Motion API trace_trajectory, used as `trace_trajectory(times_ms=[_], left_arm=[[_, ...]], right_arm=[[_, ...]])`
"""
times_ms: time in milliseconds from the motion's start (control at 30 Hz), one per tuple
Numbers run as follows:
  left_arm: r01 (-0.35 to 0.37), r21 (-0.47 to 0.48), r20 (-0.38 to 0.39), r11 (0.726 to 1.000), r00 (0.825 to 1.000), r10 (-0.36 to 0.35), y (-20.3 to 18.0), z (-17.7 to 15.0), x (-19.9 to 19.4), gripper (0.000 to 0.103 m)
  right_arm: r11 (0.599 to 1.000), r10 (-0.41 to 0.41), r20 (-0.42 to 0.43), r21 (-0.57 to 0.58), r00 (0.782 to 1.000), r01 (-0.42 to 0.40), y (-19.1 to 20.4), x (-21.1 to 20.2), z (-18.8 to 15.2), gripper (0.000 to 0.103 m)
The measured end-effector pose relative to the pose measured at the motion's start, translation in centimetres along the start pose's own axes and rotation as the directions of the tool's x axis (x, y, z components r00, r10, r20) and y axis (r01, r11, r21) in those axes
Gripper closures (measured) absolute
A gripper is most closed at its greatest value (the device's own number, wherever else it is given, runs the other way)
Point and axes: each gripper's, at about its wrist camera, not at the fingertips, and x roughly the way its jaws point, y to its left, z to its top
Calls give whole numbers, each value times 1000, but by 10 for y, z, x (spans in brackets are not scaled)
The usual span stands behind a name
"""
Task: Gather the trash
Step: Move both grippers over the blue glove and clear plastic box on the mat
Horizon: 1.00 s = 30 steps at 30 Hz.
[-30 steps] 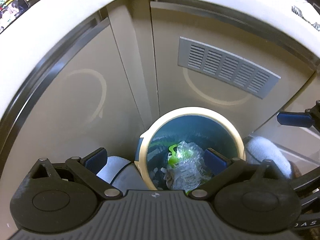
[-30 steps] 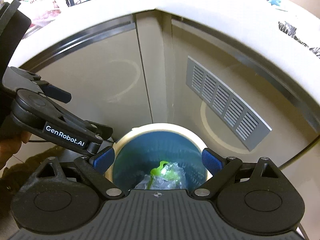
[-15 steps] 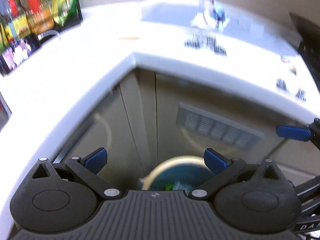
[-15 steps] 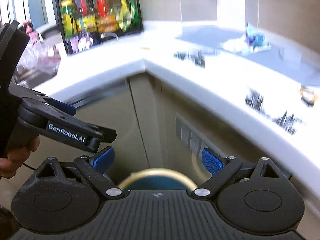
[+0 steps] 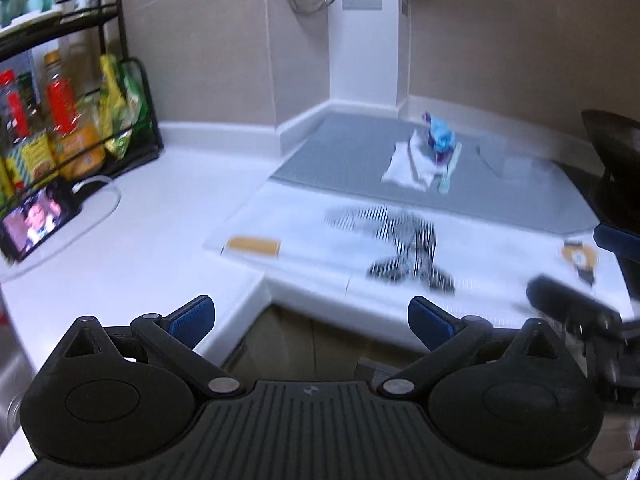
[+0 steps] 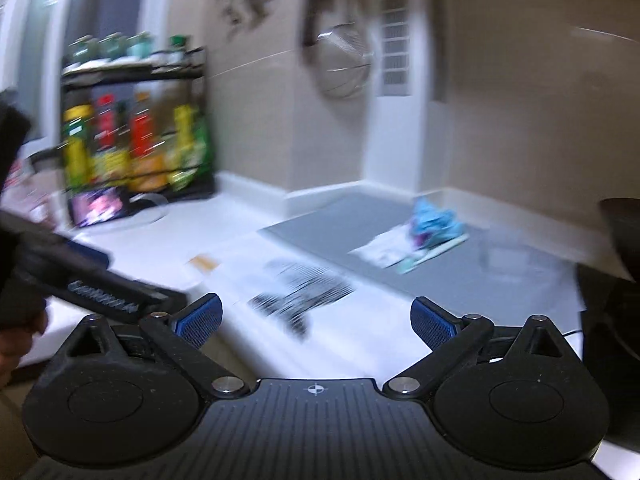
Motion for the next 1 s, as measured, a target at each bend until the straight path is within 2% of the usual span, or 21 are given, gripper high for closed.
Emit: trace_trajectory(times_ms=[167,333,433,500,667,733,833,933,1000], left_arm=[[33,-11,10,999,999,-33,-8,31,29,0],[49,-21,19,999,999,-49,-19,65,69,0],[108,-52,24,993,994,-107,-26,87,98,0],[157,-70,23,985,988,-155,-31,102,118,0],[180,-27,35,983,983,-179,-58,143,162,0],[198,-11,36,980,980,-198,-71,159,179,0],[211,10,30,978,977,-211,-91,179,211,0],[224,46,18,974,974,-225,-112,193,241,0],[235,57,0,970,972,-235,-124,198,258,0]], right_arm=[[979,-165,-1,119,986,164,-48,45,13,2],[917,-319,-48,236,946,321,-104,99,21,1],[884,-382,-73,261,921,387,-133,133,22,0],[865,-400,-111,283,910,415,-150,158,21,0],[821,-437,-173,323,883,470,-184,219,15,0],[800,-460,-199,331,866,501,-193,238,14,0],[778,-412,-272,392,870,491,-212,256,10,0],[774,-400,-225,435,888,459,-218,252,8,0],[770,-400,-233,439,886,463,-220,255,7,0]])
